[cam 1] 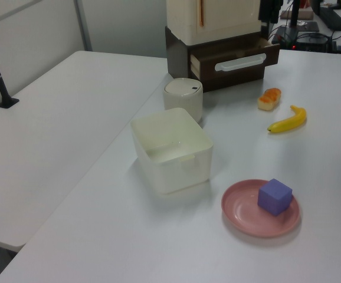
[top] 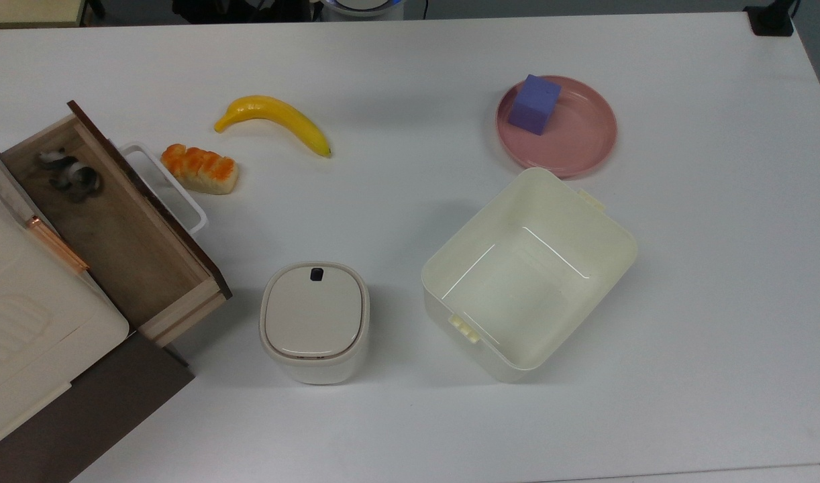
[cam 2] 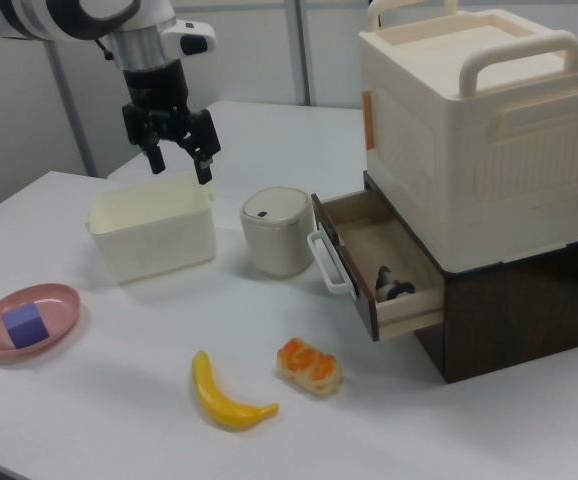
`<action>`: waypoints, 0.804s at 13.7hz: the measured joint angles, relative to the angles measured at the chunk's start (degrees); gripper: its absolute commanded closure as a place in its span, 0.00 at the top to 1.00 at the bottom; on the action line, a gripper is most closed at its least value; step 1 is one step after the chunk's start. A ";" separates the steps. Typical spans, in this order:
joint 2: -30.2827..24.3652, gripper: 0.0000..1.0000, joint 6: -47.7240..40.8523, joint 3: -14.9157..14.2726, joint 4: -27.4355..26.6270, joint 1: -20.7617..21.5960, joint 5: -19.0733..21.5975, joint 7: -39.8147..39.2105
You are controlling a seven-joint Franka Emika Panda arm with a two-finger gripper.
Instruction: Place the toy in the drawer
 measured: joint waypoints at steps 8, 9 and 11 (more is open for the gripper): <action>0.02 1.00 1.42 0.09 -0.19 2.43 0.01 7.87; 0.05 1.00 2.05 0.09 -0.20 2.61 0.01 9.00; 0.05 1.00 3.07 -0.07 -0.20 2.61 0.02 10.10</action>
